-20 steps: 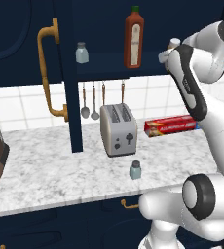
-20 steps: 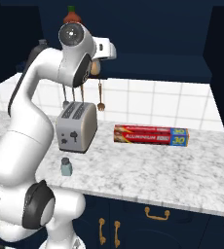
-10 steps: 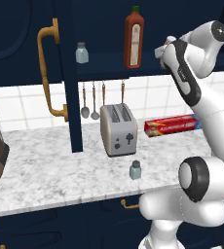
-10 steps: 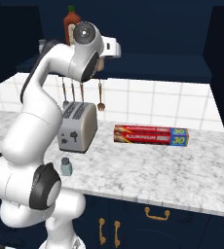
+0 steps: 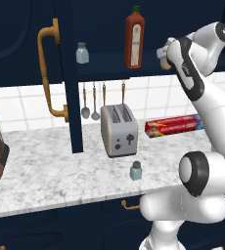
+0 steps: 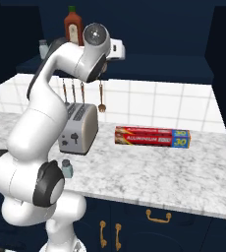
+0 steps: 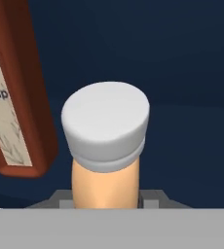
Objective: Put the shaker and condiment bottle from the counter next to their counterparts in the cabinet.
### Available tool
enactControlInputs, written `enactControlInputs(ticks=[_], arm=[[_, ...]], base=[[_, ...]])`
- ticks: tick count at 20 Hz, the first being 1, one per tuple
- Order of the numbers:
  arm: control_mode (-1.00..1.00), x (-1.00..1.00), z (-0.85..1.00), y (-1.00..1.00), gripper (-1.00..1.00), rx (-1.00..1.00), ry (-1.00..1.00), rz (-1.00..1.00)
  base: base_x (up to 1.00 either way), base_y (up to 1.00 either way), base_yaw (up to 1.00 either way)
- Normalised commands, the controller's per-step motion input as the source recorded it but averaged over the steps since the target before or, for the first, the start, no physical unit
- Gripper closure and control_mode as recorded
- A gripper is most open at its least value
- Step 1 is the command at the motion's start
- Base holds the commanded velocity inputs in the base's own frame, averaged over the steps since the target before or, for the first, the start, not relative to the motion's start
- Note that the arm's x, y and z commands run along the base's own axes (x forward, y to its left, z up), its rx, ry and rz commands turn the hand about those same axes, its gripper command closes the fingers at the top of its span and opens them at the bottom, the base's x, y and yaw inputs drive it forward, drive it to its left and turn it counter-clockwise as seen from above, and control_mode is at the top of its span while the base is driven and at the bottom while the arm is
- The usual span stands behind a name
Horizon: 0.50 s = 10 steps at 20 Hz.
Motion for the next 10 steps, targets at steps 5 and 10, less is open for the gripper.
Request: enactControlInputs(ticks=[5, 10], arm=[[-1.00, 0.00, -0.02, 0.04, 1.00, 0.00, 0.00, 0.00], [-1.00, 0.00, 0.00, 0.12, 1.00, 0.00, 0.00, 0.00]], base=[[0.00, 0.00, 0.00], [0.00, 0.00, 0.00]])
